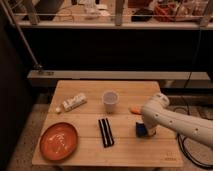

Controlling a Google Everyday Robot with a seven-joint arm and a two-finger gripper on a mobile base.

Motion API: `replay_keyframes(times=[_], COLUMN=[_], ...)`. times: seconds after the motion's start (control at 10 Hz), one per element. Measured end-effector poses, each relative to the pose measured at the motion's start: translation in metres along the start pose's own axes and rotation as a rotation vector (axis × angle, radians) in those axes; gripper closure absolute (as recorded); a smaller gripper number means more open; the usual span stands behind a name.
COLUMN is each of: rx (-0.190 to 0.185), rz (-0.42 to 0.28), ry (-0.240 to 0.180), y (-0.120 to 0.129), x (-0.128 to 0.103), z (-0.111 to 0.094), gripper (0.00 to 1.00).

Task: Wipe the white sponge on the table

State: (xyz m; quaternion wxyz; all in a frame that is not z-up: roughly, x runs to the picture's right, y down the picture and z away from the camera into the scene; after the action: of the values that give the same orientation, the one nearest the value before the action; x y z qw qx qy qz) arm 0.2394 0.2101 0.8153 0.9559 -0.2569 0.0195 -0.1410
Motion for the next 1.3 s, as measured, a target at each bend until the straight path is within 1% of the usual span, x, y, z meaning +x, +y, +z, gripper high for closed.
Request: replay_keyframes(times=[0.2,0.3,0.4,0.5,1.3], rx=[-0.003,-0.015,-0.026,-0.039,-0.043], rz=[-0.085,-0.142,-0.170,-0.179,-0.174], ry=[-0.032,-0.043,-0.051,-0.056,-0.056], y=[-0.009,-0.005,0.002,0.011,0.012], x=[-0.038,-0.053,-0.061,-0.066,-0.065], z=[0.006,0.012,0.014,0.013,0.012], gripper=[1.00,1.00,1.00,1.00,1.00])
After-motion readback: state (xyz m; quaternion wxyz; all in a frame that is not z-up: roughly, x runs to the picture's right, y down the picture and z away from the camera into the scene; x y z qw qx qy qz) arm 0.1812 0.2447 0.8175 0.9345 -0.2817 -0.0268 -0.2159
